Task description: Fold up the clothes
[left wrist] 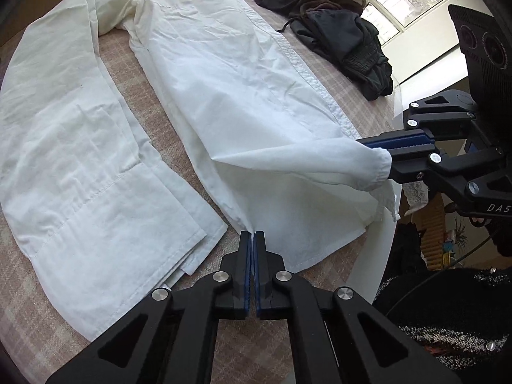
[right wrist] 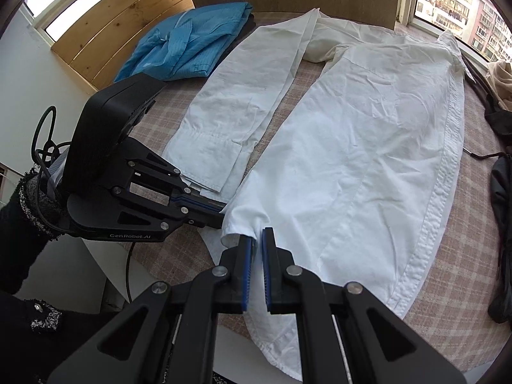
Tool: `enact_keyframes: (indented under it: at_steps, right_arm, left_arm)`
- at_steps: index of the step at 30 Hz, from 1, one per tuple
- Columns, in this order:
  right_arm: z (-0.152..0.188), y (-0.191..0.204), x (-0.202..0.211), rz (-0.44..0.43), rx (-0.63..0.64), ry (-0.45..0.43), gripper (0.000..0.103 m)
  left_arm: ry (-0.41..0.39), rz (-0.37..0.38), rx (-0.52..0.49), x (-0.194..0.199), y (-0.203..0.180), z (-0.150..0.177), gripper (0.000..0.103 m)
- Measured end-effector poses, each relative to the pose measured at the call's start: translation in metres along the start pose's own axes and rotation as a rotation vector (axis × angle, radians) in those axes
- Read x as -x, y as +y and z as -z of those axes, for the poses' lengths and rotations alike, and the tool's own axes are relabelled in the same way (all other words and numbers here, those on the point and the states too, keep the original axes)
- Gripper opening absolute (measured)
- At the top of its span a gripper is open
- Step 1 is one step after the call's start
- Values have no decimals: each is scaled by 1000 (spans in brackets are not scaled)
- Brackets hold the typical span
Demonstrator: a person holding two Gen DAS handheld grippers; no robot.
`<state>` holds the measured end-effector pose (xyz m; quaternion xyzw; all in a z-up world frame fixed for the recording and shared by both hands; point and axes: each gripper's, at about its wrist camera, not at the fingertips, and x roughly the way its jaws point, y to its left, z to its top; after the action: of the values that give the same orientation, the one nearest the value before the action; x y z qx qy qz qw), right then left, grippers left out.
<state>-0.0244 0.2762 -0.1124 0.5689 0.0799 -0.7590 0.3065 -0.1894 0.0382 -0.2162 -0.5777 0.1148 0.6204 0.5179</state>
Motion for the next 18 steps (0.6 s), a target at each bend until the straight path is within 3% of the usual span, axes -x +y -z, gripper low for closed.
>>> enact_keyframes:
  at_steps: [7, 10, 11, 14, 16, 18]
  right_arm:
    - [1, 7, 10, -69, -31, -34, 7]
    - [-6, 16, -15, -123, -28, -1, 10]
    - [-9, 18, -28, -136, -28, 24, 16]
    - [-10, 27, -51, -139, -37, 116, 18]
    - [-6, 25, -34, -177, -52, 103, 19]
    - [2, 17, -5, -246, -75, 62, 28]
  left_arm:
    - [-46, -10, -7, 37, 5, 12, 1]
    - [-63, -17, -7, 52, 7, 17, 1]
    - [-47, -25, -3, 49, 12, 17, 1]
    - [13, -53, 8, 30, 20, 17, 0]
    - [37, -65, 10, 24, 23, 20, 0]
    - [51, -73, 2, 25, 21, 23, 0]
